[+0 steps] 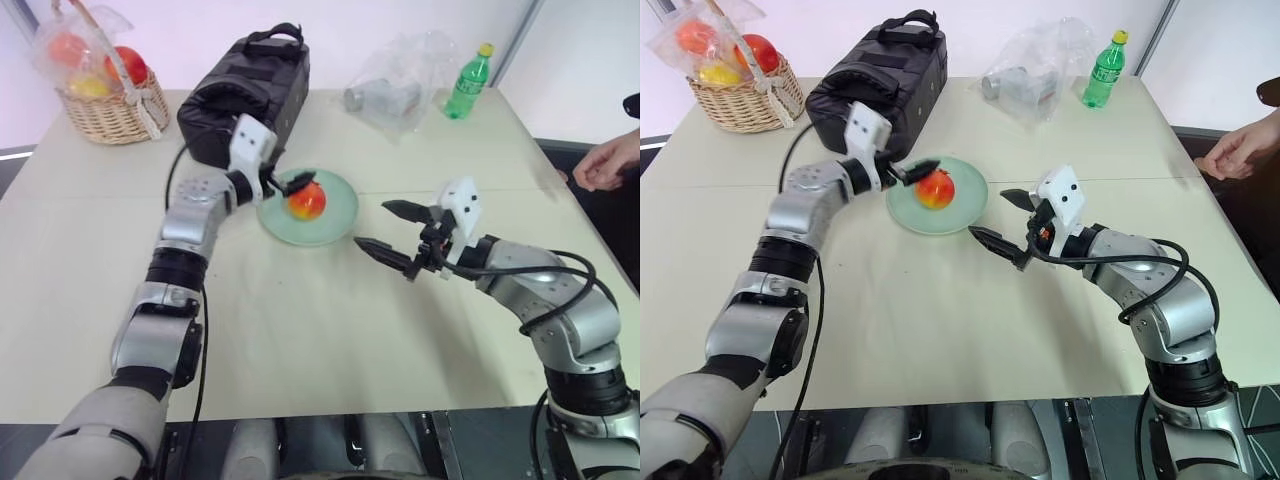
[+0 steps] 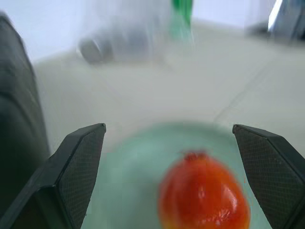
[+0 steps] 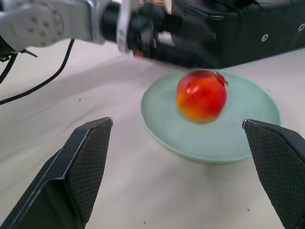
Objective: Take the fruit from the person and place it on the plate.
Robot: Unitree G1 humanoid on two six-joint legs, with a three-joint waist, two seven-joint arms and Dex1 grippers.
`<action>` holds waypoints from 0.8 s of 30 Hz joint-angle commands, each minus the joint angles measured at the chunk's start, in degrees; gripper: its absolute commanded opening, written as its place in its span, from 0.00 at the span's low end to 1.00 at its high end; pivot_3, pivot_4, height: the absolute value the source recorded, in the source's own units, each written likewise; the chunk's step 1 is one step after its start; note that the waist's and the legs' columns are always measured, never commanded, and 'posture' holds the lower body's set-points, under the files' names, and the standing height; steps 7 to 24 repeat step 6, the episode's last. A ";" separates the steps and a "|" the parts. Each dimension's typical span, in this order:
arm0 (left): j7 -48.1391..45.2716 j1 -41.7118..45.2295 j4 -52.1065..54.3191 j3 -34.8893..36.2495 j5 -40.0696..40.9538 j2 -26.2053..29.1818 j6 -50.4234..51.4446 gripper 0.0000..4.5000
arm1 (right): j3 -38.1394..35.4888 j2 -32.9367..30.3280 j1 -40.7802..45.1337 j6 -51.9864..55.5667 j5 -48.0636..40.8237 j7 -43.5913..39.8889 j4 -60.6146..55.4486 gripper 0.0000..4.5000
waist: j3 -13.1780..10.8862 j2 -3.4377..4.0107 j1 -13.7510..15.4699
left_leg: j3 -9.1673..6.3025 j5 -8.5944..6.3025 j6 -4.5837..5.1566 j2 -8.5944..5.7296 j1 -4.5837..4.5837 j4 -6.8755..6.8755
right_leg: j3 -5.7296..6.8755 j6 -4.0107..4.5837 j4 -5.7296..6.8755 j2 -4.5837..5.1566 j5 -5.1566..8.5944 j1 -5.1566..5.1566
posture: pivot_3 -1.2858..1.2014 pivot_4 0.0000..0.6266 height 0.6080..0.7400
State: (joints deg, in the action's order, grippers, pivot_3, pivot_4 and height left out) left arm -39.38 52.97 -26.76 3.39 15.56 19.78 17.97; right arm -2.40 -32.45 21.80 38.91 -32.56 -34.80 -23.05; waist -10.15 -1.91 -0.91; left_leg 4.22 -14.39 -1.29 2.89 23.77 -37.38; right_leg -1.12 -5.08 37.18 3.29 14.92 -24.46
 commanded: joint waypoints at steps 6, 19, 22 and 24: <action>6.87 -15.17 27.73 12.12 8.81 8.57 15.60 0.99 | -1.40 2.31 4.77 -11.37 8.60 2.81 13.02 1.00 | 0.02 0.04 -0.16 | 0.04 0.01 -0.02 0.02 -0.16 0.10 | -0.06 0.01 0.09 -0.01 0.00 0.01 | 0.52 0.24 1.00; 6.87 -15.17 27.73 12.12 8.81 8.57 15.60 0.99 | -1.40 2.31 4.77 -11.37 8.60 2.81 13.02 1.00 | 0.02 0.04 -0.16 | 0.04 0.01 -0.02 0.02 -0.16 0.10 | -0.06 0.01 0.09 -0.01 0.00 0.01 | 0.52 0.24 1.00; 6.87 -15.17 27.73 12.12 8.81 8.57 15.60 0.99 | -1.40 2.31 4.77 -11.37 8.60 2.81 13.02 1.00 | 0.02 0.04 -0.16 | 0.04 0.01 -0.02 0.02 -0.16 0.10 | -0.06 0.01 0.09 -0.01 0.00 0.01 | 0.52 0.24 1.00; 6.87 -15.17 27.73 12.12 8.81 8.57 15.60 0.99 | -1.40 2.31 4.77 -11.37 8.60 2.81 13.02 1.00 | 0.02 0.04 -0.16 | 0.04 0.01 -0.02 0.02 -0.16 0.10 | -0.06 0.01 0.09 -0.01 0.00 0.01 | 0.52 0.24 1.00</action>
